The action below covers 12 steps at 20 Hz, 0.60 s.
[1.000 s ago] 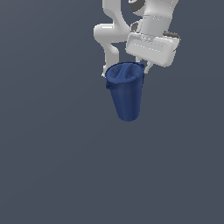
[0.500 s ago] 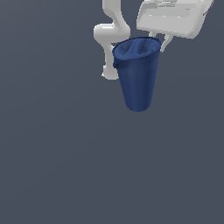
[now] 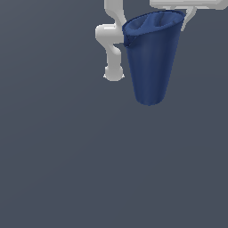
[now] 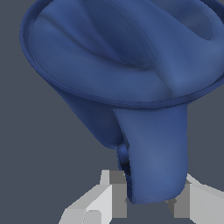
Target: Pick up the object and move it to a goal position.
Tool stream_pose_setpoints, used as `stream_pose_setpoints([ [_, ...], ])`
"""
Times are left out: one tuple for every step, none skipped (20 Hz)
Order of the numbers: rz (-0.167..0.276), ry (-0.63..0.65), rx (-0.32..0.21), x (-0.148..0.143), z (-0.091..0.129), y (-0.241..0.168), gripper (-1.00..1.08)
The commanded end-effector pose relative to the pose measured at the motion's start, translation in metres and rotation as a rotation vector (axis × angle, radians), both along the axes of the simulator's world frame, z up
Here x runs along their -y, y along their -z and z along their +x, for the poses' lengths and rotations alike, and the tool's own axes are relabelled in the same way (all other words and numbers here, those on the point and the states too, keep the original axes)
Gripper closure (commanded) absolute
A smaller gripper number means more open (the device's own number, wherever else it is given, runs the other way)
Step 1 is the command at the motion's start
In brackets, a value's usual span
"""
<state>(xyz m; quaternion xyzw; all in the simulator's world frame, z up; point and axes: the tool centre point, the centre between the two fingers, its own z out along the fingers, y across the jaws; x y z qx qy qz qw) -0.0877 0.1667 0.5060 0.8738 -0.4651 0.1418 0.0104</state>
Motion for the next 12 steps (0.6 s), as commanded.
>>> stream_pose_setpoints([
  [0.000, 0.001, 0.003, -0.003, 0.002, -0.012, 1.08],
  [0.000, 0.001, 0.003, -0.004, 0.003, -0.015, 1.08],
  [0.000, 0.001, 0.003, -0.005, 0.004, -0.018, 1.08],
  [-0.001, 0.001, 0.003, -0.006, 0.004, -0.020, 1.08],
  [-0.001, 0.001, 0.003, -0.007, 0.005, -0.022, 1.08],
  [-0.001, 0.001, 0.003, -0.007, 0.005, -0.024, 1.08],
  [-0.002, 0.001, 0.003, -0.008, 0.006, -0.025, 1.08],
  [-0.002, 0.001, 0.003, -0.008, 0.006, -0.027, 1.08],
  [-0.002, 0.001, 0.003, -0.009, 0.007, -0.028, 1.08],
  [-0.002, 0.001, 0.003, -0.009, 0.007, -0.028, 1.08],
  [-0.002, 0.001, 0.003, -0.009, 0.007, -0.029, 1.08],
  [-0.002, 0.001, 0.003, -0.009, 0.007, -0.029, 1.08],
])
